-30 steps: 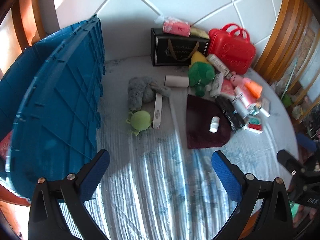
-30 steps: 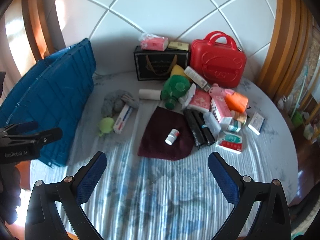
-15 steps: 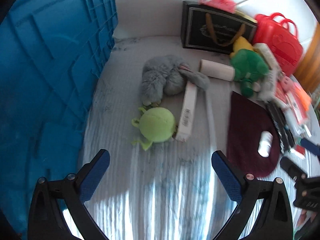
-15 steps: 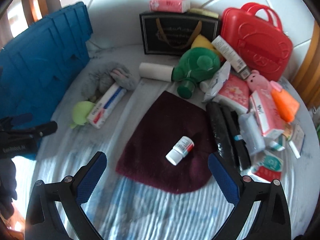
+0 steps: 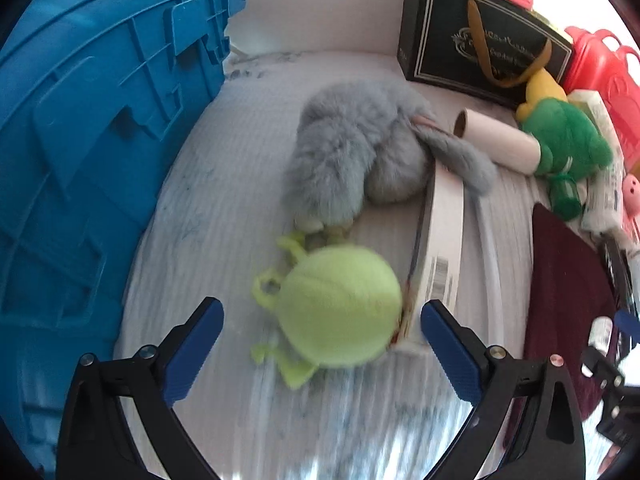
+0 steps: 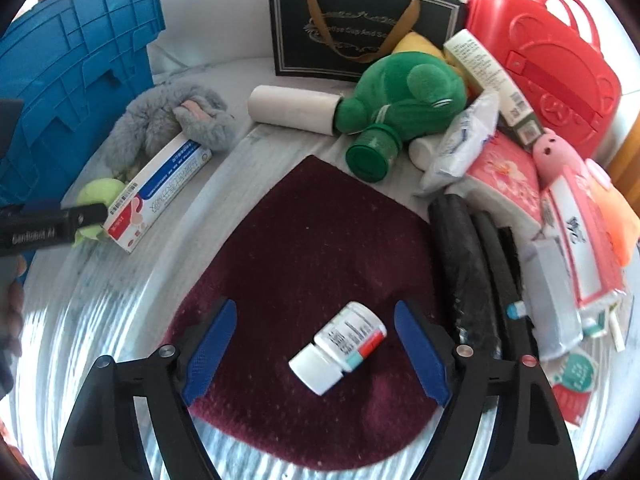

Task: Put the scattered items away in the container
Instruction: 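Grasp the green round plush with the left tool while the right tool grasps the white pill bottle, then lift the green plush and pill bottle and carry both over the blue box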

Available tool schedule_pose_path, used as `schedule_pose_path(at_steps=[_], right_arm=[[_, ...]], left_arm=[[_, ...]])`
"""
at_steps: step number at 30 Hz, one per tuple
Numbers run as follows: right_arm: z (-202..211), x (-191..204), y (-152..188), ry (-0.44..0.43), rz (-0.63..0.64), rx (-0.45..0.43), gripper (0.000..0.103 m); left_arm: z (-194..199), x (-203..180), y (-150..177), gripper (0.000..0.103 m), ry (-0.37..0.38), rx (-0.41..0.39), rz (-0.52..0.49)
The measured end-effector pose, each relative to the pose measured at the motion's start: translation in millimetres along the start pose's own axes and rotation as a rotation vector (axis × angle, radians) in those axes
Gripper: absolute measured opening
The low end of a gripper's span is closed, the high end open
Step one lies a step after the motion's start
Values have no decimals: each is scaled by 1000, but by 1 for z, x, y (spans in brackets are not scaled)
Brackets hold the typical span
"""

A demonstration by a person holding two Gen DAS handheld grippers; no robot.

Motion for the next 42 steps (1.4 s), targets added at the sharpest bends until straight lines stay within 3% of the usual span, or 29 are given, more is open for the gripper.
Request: schedule_pose_path(at_steps=[4, 8, 14, 16, 17, 18, 19, 22, 27, 30, 36, 42], right_arm=[[-11, 0, 2, -6, -5, 26, 83], [-20, 3, 7, -5, 2, 40, 83], [-25, 6, 6, -7, -9, 41, 82], [-24, 8, 8, -11, -16, 38, 75], [-22, 7, 8, -13, -19, 34, 71], [-21, 7, 8, -15, -20, 31, 62], [-20, 7, 9, -18, -20, 31, 56], [-18, 9, 11, -21, -9, 32, 45], [-14, 9, 16, -30, -3, 35, 42], [-13, 8, 14, -43, -12, 33, 29], [-6, -2, 22, -127, -75, 44, 28], [-2, 0, 29, -141, -67, 54, 28]], left_arm=[[4, 11, -9, 98, 24, -39, 84], [-15, 0, -7, 98, 1, 38, 38], [-20, -12, -12, 98, -12, 13, 18], [-20, -9, -10, 97, -11, 14, 24], [-21, -5, -8, 91, -22, 23, 35], [-23, -1, -4, 75, -34, 41, 44], [-26, 2, 1, 66, -36, 61, 50], [-25, 6, 13, 64, -21, 55, 50], [-19, 10, 23, 61, -2, 37, 58], [-12, 13, 27, 61, -2, 25, 66], [2, 12, 30, 61, -11, 13, 56], [12, 5, 37, 61, -7, 3, 55]])
Point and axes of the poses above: each gripper's, at about its wrist camera, not at the fingertips, and z roughly against the way its jaws point, x to its left, y to its underside, the point moved 4 cm from there along -z, roughly the way its jaws point, and after that the axes turned 7 degrees about x, right-handed, at the moved point
